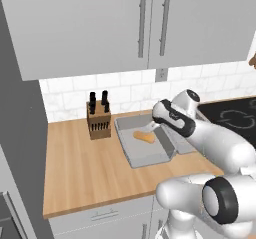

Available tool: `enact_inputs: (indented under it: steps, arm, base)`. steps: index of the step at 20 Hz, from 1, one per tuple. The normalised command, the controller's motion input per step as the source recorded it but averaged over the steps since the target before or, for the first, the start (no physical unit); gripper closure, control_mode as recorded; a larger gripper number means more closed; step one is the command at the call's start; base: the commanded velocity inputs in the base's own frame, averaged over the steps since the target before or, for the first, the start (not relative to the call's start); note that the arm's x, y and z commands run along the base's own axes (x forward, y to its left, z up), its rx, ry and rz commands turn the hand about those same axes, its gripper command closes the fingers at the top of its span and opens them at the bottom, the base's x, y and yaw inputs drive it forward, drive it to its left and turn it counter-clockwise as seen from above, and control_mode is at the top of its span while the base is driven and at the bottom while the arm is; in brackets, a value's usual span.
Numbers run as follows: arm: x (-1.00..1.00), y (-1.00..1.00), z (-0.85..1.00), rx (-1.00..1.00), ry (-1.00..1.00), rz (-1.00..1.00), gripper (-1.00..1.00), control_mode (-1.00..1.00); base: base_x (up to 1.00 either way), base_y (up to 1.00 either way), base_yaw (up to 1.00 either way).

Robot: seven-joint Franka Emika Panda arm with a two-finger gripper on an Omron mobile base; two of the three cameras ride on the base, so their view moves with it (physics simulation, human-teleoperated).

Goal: Place one squash and one chicken drumstick in each tupperware on the nearby counter, to pack two identical lunches.

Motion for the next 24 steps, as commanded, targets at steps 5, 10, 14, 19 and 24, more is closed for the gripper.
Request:
enact_inputs:
  steps: [5,10,14,19,24]
  arm:
    - [-0.81,0.0,0.53,-0.01,-0.02,-0.38,-1.0,-1.0]
    - [-0.78,0.0,0.61,0.0,-0.08,-0.34,-1.0,-1.0]
    - [-0.89,-0.03,0.53,0.0,-0.09,-0.26,-1.0,-1.0]
    - [-0.94,-0.15,0.65,0.0,-0.1,-0.18,-1.0,-1.0]
    - [-0.96,-0.24,0.15,0.0,-0.14,-0.05,-1.0,-1.0]
  base:
    - [0.0,0.0,0.0]
    - [0.0,0.0,0.0]
    - [0.0,0.0,0.0]
    - [0.0,0.0,0.0]
    - [0.0,0.0,0.0]
